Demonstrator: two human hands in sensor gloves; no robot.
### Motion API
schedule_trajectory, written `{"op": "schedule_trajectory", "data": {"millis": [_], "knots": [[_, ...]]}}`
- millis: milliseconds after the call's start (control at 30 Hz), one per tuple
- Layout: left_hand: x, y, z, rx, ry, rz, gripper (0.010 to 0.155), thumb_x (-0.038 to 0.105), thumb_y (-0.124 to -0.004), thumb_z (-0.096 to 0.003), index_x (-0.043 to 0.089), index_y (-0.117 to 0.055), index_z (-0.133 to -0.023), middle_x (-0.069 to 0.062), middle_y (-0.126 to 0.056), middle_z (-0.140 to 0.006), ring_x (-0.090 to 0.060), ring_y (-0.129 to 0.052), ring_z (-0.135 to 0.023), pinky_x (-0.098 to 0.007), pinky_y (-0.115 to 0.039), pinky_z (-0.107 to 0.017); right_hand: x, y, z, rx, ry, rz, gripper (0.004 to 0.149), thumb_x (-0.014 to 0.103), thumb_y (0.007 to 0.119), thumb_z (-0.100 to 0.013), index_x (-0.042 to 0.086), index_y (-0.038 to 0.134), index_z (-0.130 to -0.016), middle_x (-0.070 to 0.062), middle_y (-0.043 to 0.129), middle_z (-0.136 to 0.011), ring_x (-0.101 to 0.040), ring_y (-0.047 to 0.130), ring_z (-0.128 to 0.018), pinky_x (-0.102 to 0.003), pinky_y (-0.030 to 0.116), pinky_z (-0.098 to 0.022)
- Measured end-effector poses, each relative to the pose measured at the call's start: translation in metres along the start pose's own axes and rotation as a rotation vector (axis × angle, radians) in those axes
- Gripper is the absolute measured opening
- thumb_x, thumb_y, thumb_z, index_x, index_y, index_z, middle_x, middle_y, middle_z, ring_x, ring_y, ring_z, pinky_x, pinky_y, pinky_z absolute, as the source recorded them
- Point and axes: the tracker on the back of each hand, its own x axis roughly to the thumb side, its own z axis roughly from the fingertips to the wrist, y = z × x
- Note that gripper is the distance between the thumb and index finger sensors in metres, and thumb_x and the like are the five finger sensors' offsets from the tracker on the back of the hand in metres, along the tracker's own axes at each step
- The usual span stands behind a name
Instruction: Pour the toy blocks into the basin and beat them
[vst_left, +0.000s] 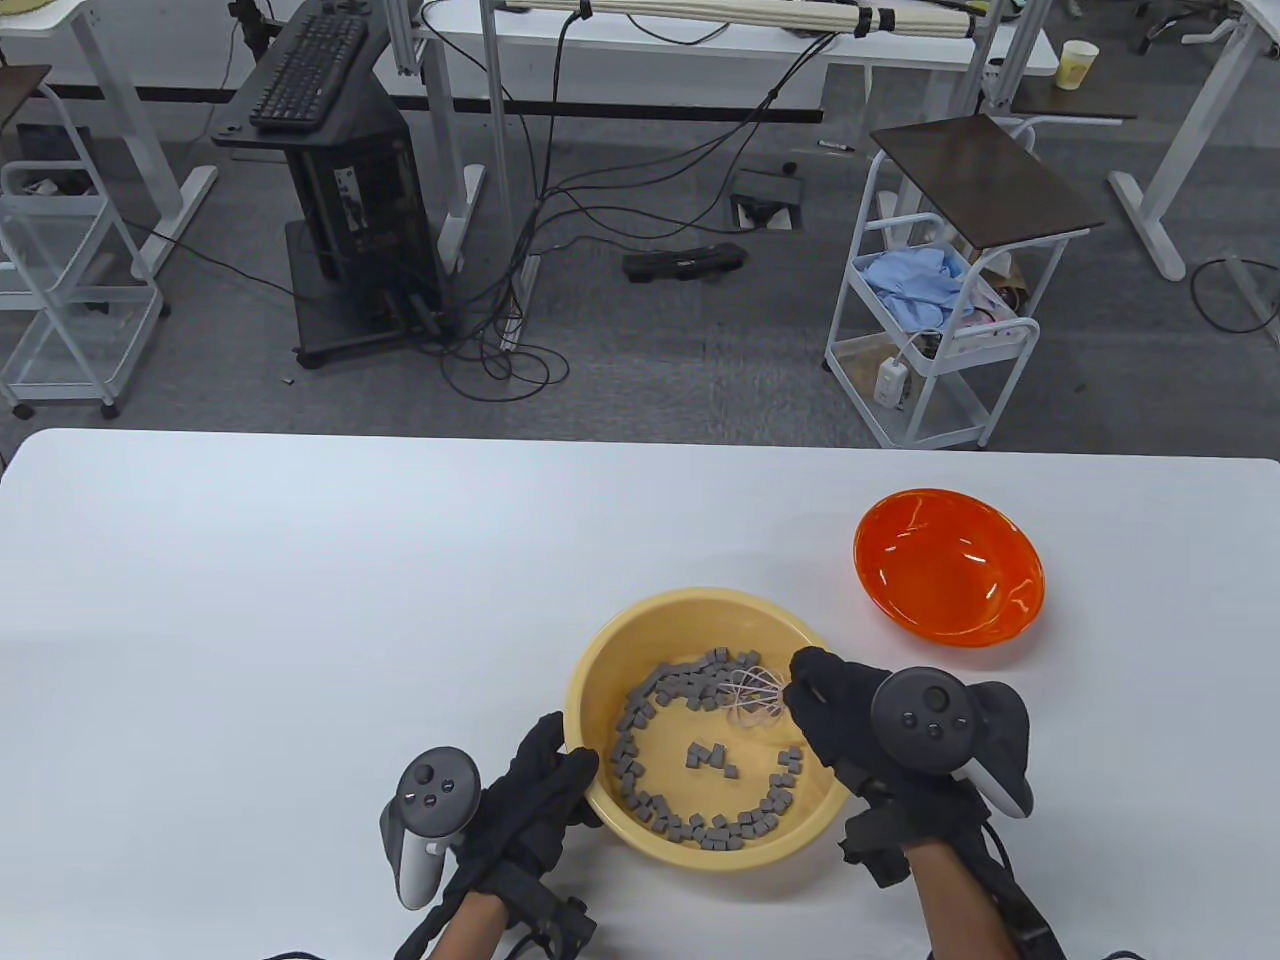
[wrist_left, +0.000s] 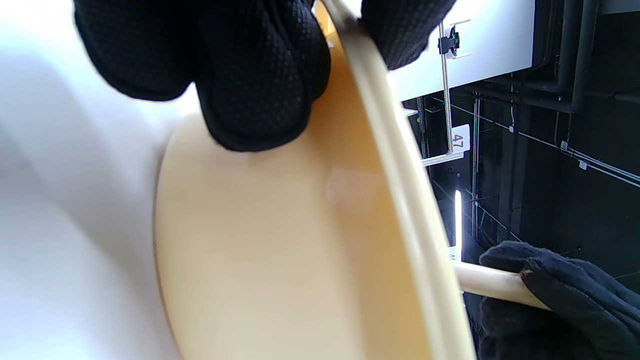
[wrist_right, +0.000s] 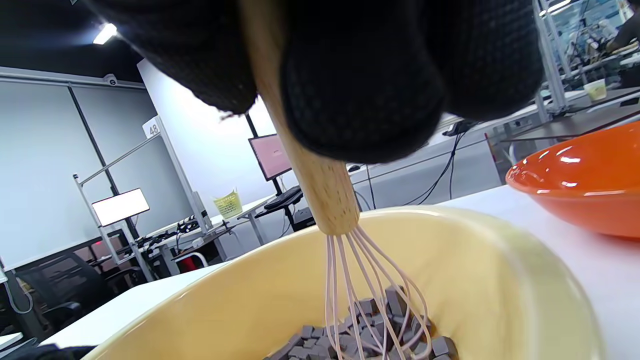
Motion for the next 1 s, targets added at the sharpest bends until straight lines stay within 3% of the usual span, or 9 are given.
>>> {"op": "schedule_trajectory", "data": {"millis": [567, 800, 1000], "knots": [[0.0, 0.0, 0.0, -0.002, 0.001, 0.003, 0.07, 0.034, -0.066, -0.0682, -0.013, -0.038, -0.111, -0.022, -0.086, -0.079, -0.022, -0.102, -0.059, -0.057, -0.082, -0.056, 0.017, 0.029, -0.006, 0.261, -0.146, -0.265, 0.047, 0.031, 0.077, -0.067, 0.003, 0.068, -0.103, -0.035, 0.082, -0.082, -0.035, 0.097, -0.048, -0.057, 0.078, -0.051], [0.0, 0.0, 0.0, -0.002, 0.001, 0.003, 0.07, 0.034, -0.066, -0.0682, -0.013, -0.038, -0.111, -0.022, -0.086, -0.079, -0.022, -0.102, -0.059, -0.057, -0.082, -0.056, 0.015, 0.022, -0.006, 0.36, -0.181, -0.389, 0.045, 0.031, 0.078, -0.067, 0.002, 0.072, -0.101, -0.035, 0.083, -0.078, -0.034, 0.096, -0.044, -0.056, 0.079, -0.049], [0.0, 0.0, 0.0, -0.002, 0.001, 0.003, 0.07, 0.034, -0.066, -0.0682, -0.013, -0.038, -0.111, -0.022, -0.086, -0.079, -0.022, -0.102, -0.059, -0.057, -0.082, -0.056, 0.01, 0.007, -0.004, 0.362, -0.16, -0.342, 0.042, 0.032, 0.079, -0.067, 0.003, 0.077, -0.097, -0.031, 0.089, -0.066, -0.027, 0.096, -0.032, -0.051, 0.082, -0.043]]}}
